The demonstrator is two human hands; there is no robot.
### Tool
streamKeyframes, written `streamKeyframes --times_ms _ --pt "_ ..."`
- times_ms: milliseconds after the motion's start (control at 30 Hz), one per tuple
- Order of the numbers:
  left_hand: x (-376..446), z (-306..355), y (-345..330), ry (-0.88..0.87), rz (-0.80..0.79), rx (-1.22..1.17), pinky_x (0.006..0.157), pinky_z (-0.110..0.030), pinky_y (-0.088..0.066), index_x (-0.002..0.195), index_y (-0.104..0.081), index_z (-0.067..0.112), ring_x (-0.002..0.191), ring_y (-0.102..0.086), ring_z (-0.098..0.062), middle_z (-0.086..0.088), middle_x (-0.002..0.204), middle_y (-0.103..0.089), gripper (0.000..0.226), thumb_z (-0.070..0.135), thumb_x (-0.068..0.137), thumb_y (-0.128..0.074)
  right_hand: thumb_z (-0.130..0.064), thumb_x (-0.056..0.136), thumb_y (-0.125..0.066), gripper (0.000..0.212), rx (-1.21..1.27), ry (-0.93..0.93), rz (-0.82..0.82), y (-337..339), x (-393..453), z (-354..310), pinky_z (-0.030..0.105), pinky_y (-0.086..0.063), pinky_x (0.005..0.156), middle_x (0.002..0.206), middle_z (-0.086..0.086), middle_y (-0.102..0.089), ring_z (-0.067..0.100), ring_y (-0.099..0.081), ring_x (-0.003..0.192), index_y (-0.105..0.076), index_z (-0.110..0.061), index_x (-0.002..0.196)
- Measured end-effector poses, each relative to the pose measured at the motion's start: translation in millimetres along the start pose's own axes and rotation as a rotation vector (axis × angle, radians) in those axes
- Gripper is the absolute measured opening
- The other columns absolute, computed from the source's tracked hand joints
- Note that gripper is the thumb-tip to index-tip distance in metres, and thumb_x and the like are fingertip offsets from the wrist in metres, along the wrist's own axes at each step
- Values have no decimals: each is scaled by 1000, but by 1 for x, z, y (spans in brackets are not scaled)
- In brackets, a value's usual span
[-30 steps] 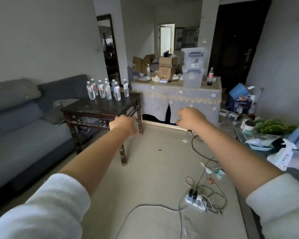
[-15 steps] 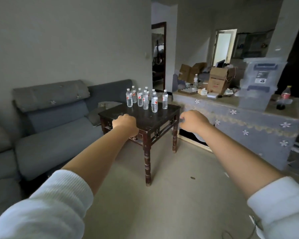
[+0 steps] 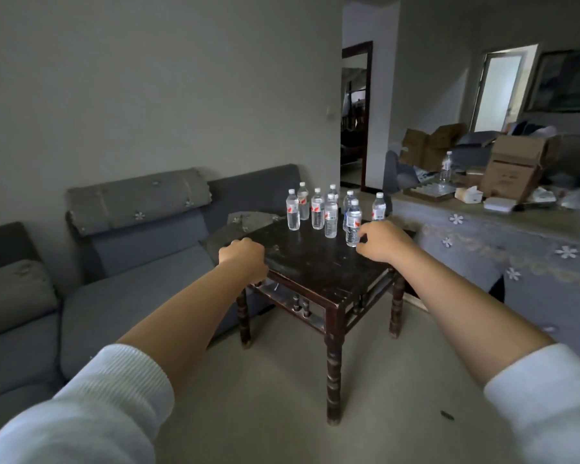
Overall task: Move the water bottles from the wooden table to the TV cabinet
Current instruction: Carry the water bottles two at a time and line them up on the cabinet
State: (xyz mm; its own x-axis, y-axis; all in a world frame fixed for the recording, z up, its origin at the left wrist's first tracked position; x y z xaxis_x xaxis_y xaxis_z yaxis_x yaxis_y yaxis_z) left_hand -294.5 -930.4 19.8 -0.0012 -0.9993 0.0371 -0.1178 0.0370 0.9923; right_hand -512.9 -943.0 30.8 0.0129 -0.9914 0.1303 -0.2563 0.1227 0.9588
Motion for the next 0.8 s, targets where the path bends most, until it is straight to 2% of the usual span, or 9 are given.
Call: streamKeyframes --times_ms 67,233,300,367,400,467,533,667,800 --pt "37 -10 -4 2 -6 6 94 -39 -46 127 -56 11 120 -51 -31 -12 129 -52 38 26 93 -49 -21 90 -50 32 3 -5 -8 -6 39 -5 32 -47 77 115 11 -61 28 -58 104 -60 -7 118" --pt "126 -23 -18 -7 -36 18 94 -39 -45 127 -55 11 120 -50 -31 -12 129 -51 38 27 94 -47 -22 91 -51 37 14 -38 -62 -34 128 -2 37 -49 95 129 12 -58 30 -55 116 -57 -9 124" --pt "166 -23 -24 -19 -40 19 94 -39 -46 126 -55 11 119 -50 -31 -12 128 -51 37 28 94 -47 -21 90 -52 29 9 -43 -82 -46 166 4 32 -49 85 123 13 -59 29 -56 110 -62 -8 114" --pt "202 -20 -29 -33 -49 26 93 -39 -46 126 -55 11 119 -50 -31 -12 129 -50 37 28 95 -47 -19 89 -51 14 -11 -41 -107 -55 202 8 25 -43 69 110 15 -61 28 -56 96 -62 -10 89" --pt "220 -19 -31 -36 -54 31 93 -39 -47 127 -54 11 120 -50 -31 -12 129 -50 37 28 95 -47 -19 89 -51 13 -14 -45 -111 -59 220 12 25 -42 67 108 15 -60 28 -56 95 -62 -11 87" --pt "263 -15 -33 -40 -55 45 94 -40 -47 128 -54 11 120 -50 -31 -12 130 -51 38 29 95 -47 -18 88 -52 24 -11 -46 -96 -64 266 18 30 -47 77 115 14 -61 29 -58 104 -64 -11 107" --pt "303 -11 -27 -36 -32 33 93 -39 -48 128 -54 10 120 -51 -30 -12 130 -52 39 29 95 -48 -17 88 -52 30 5 -47 -78 -64 306 24 32 -47 82 120 14 -60 30 -58 107 -62 -10 115" --pt "385 -2 -17 -18 -14 -11 91 -37 -49 125 -57 9 115 -56 -30 -12 128 -55 36 26 94 -48 -18 88 -53 25 -8 -18 -90 -64 388 37 29 -41 74 120 15 -60 29 -58 102 -64 -11 109" --pt "455 2 -13 -18 16 -23 92 -37 -49 121 -59 7 113 -57 -31 -14 125 -57 33 23 93 -48 -15 87 -51 26 3 -28 -75 -65 460 50 33 -48 79 114 14 -63 29 -61 101 -66 -5 104"
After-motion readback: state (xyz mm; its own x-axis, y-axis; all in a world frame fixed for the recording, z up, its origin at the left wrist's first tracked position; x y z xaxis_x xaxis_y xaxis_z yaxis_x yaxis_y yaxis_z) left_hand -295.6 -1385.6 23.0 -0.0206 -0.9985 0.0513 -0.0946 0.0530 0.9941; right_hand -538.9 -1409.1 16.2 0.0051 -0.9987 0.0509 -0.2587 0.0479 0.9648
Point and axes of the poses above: each hand's wrist, its own x-axis towards the middle knuckle, its own y-axis out of the back of the hand, z = x × y, the point moved 10 cm from there along x, towards the middle knuckle
